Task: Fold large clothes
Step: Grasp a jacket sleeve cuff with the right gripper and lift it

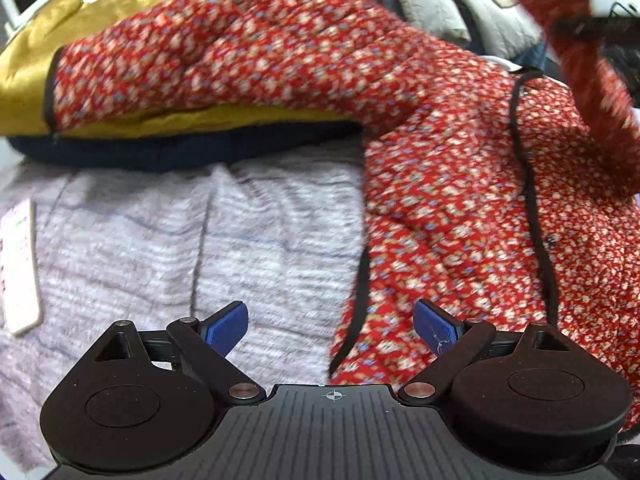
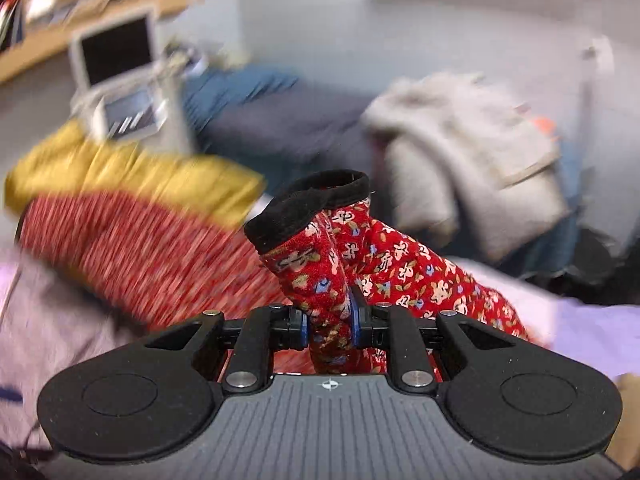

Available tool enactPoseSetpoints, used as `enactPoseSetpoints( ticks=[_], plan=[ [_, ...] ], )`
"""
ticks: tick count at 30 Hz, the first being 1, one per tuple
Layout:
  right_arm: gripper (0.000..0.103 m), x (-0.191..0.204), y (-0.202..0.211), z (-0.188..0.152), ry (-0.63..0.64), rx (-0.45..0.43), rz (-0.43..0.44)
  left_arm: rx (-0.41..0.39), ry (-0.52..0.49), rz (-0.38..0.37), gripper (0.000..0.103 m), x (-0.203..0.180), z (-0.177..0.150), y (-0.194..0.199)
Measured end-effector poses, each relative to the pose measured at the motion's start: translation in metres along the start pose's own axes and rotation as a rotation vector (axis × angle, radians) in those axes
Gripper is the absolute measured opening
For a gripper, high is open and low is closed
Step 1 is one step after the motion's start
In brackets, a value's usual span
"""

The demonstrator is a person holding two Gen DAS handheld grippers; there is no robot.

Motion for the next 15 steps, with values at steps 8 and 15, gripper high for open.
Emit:
enactPoseSetpoints(
  ticks=[8, 15],
  plan=[
    [0.022, 0.085, -0.041, -0.052, 0.111, 0.164, 0.041, 0.024, 0.053, 0.014, 0.103, 0.015, -0.02, -0.004],
    [0.086, 0.095, -0.059, -0.067, 0.077, 0.263, 0.088, 0.011, 0.045, 0.02, 0.103, 0.015, -0.011, -0.003]
  ],
)
Point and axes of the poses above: each gripper's, at about its wrist camera, not at the fingertips, and y roughly against the way its jaws point, x to its left, z to its top, the point moved 3 cm from there along -y, roughly the way its jaws point, and after that the axes turned 14 degrees about -z, right-handed, at the moved point
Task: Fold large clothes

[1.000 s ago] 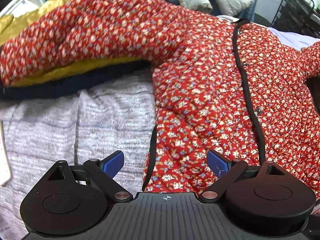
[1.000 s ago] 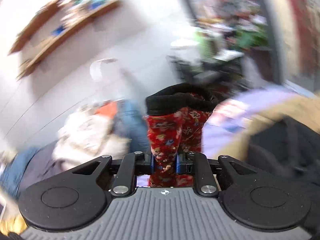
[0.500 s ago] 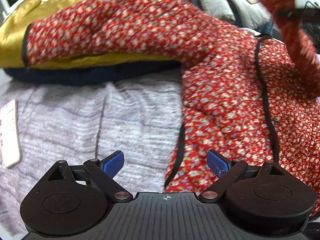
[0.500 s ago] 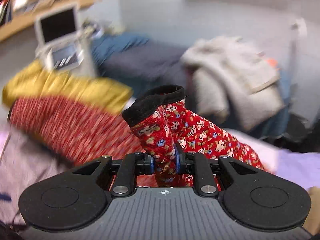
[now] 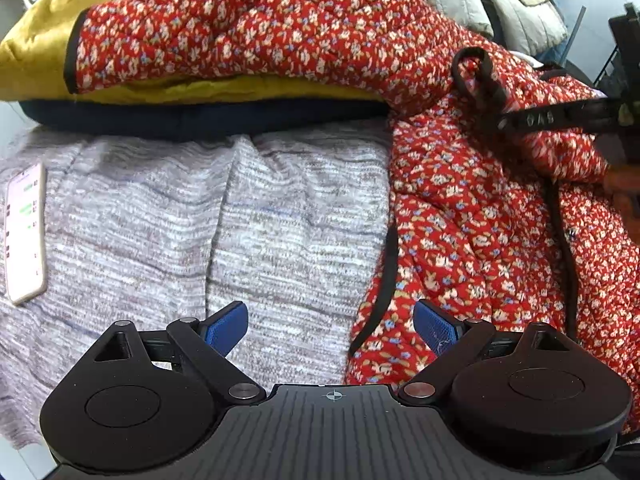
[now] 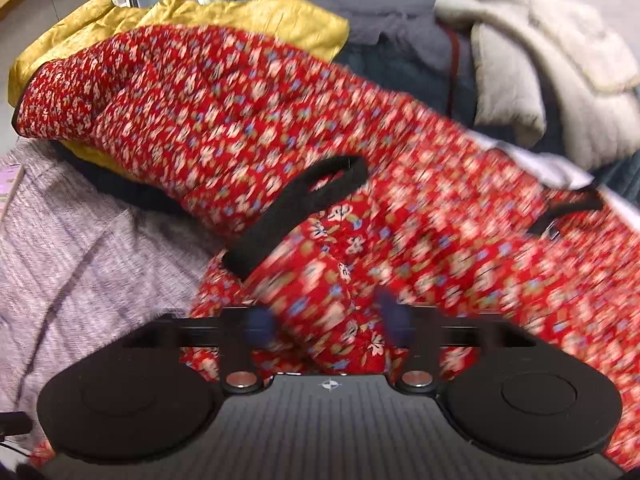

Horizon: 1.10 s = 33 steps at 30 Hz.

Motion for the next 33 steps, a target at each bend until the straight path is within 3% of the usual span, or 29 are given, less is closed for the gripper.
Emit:
enactPoseSetpoints(
  ticks=[4, 8, 11, 15, 19, 22, 26, 30, 33],
  plan=[
    [0.088, -0.003, 0.022, -0.012, -0.088, -0.015, 0.085, -0.015, -0.027, 0.004, 0.103, -0.007, 0.013, 0.001],
    [0.093, -0.033, 0.053, -0.041, -0.253, -0.013, 0.153, -0.012, -0.081, -0.019, 0.103, -0.019, 0.025, -0.003],
    [0.093, -0.073, 0.065, -0.078, -0.375, 0.035, 0.086, -0.026, -0.149, -0.031, 0.103, -0.036, 0.037, -0.008],
    [0.087, -0.137, 0.075, -0.134, -0.566, 0.143, -0.045, -0.072, -0.253, -0.119, 0.103, -0.066, 0.056, -0.016],
    [0.078, -0.185, 0.093, -0.159, -0.731, 0.135, -0.058, -0.134, -0.371, -0.163, 0.103, -0.103, 0.088, -0.029],
    [0.076, -0.202, 0.101, -0.145, -0.695, 0.061, -0.11, -0.171, -0.425, -0.191, 0.103, -0.13, 0.116, -0.047],
    [0.075, -0.204, 0.094, -0.106, -0.568, -0.004, -0.163, -0.142, -0.444, -0.198, 0.103, -0.162, 0.144, -0.081],
    [0.081, -0.196, 0.074, -0.071, -0.425, -0.033, -0.192, -0.102, -0.409, -0.162, 0.103, -0.171, 0.155, -0.116],
    [0.083, -0.186, 0.048, -0.057, -0.297, -0.007, -0.236, -0.035, -0.335, -0.106, 0.103, -0.158, 0.157, -0.144]
  ],
)
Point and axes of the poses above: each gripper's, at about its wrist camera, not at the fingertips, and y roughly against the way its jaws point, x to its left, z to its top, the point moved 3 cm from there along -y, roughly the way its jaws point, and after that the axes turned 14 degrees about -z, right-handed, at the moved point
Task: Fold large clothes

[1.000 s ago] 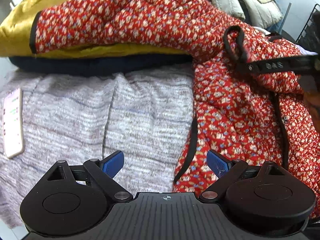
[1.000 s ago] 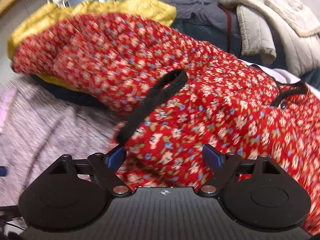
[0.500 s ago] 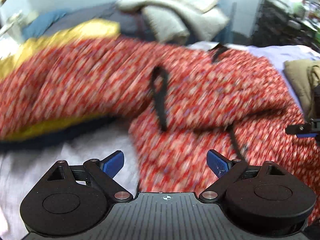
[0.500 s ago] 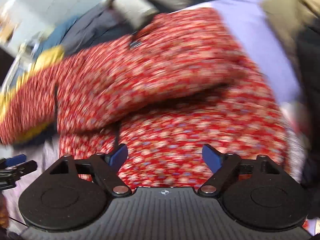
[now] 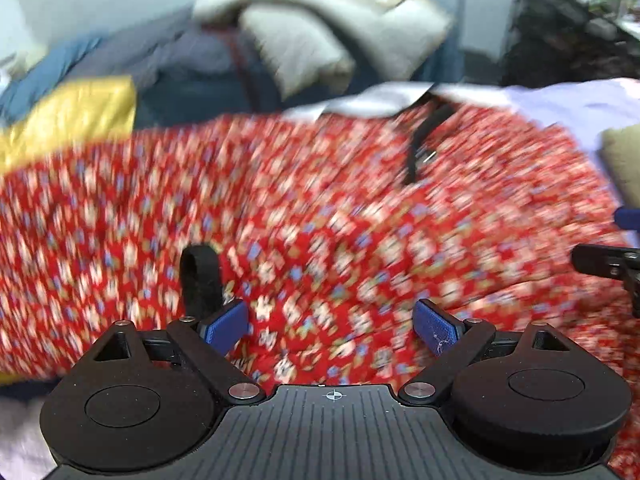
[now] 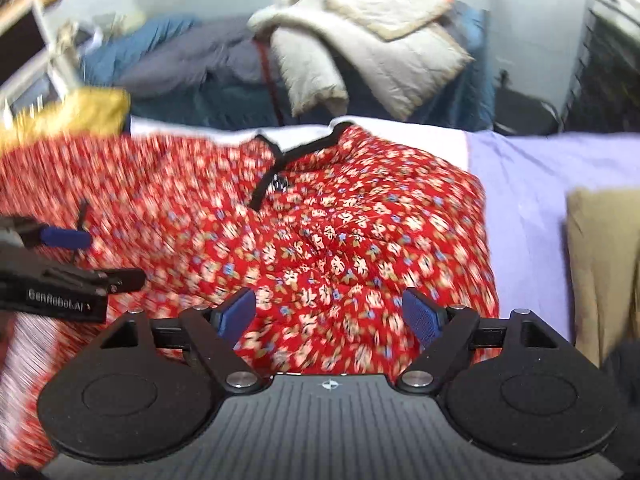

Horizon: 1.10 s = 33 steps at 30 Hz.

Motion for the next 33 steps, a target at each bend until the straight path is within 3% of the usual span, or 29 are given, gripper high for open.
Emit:
enactPoseSetpoints(
  ticks=[4, 6, 9, 20, 23, 28, 30, 33],
  plan=[
    [0.086, 0.008, -0.037, -0.012, 0.081, 0.061, -0.053, 0.081, 0.027, 0.005, 0.103, 0.011, -0.012, -0.029],
    [0.087, 0.004, -0.052, -0.021, 0.087, 0.098, -0.053, 0.074, 0.004, -0.007, 0.103, 0.012, -0.016, -0.038],
    [0.091, 0.007, -0.063, -0.025, 0.1, 0.077, -0.048, 0.051, 0.012, -0.025, 0.103, 0.016, -0.016, -0.045],
    [0.096, 0.025, -0.064, -0.022, 0.118, 0.096, -0.147, 0.028, 0.013, -0.029, 0.103, 0.011, -0.006, -0.044],
    [0.096, 0.021, -0.042, -0.021, 0.047, 0.067, -0.141, -0.016, 0.063, -0.058, 0.103, 0.014, -0.01, -0.02],
    [0.098, 0.009, 0.008, -0.048, -0.089, 0.044, -0.049, -0.196, 0.235, -0.044, 0.103, 0.049, -0.057, 0.043],
    [0.098, 0.006, 0.025, -0.066, -0.114, 0.063, -0.025, -0.224, 0.32, -0.011, 0.103, 0.073, -0.084, 0.064],
    [0.098, 0.007, 0.045, -0.093, -0.124, 0.109, -0.012, -0.258, 0.412, 0.096, 0.103, 0.111, -0.123, 0.093]
  ],
)
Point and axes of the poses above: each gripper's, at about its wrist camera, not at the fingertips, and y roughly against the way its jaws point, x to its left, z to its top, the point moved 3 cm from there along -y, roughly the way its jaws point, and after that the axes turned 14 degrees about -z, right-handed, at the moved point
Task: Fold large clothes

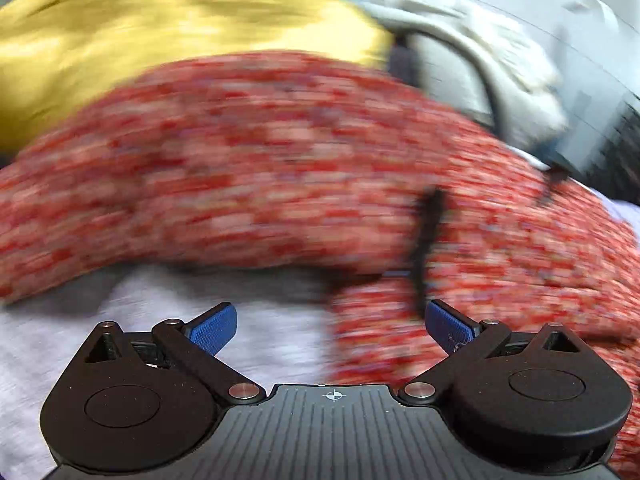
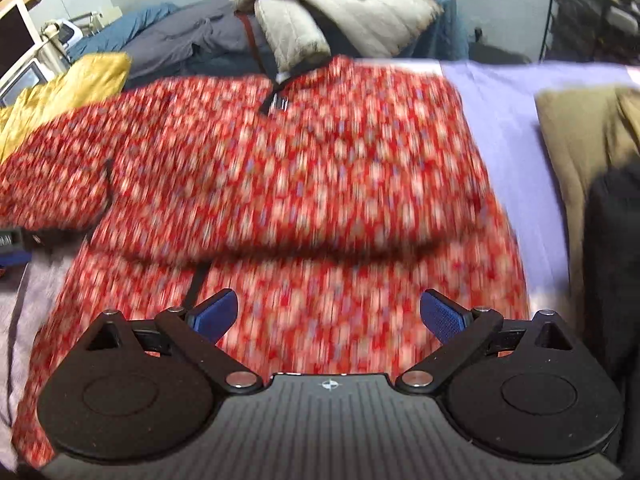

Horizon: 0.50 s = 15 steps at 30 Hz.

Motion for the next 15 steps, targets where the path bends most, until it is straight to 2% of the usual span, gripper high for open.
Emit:
enactPoseSetpoints(
  ticks=[6, 11, 15],
  plan=[
    [0.098, 0.009, 0.017, -0.037, -0.019, 0.085, 0.023, -0.142, 0.17, 0.21, 0.103, 0.1, -0.009, 0.062],
    [0.098, 0.03, 0.019, -0.036, -0.026, 0.088, 0.049, -0.207, 0.293, 0.273, 0.103, 0.153, -0.003, 0.091],
    [0.098, 0.045, 0.026, -0.033, -0.015, 0.07, 0.077, -0.225, 0.301, 0.289, 0.103, 0.173, 0.005, 0.094]
  ],
)
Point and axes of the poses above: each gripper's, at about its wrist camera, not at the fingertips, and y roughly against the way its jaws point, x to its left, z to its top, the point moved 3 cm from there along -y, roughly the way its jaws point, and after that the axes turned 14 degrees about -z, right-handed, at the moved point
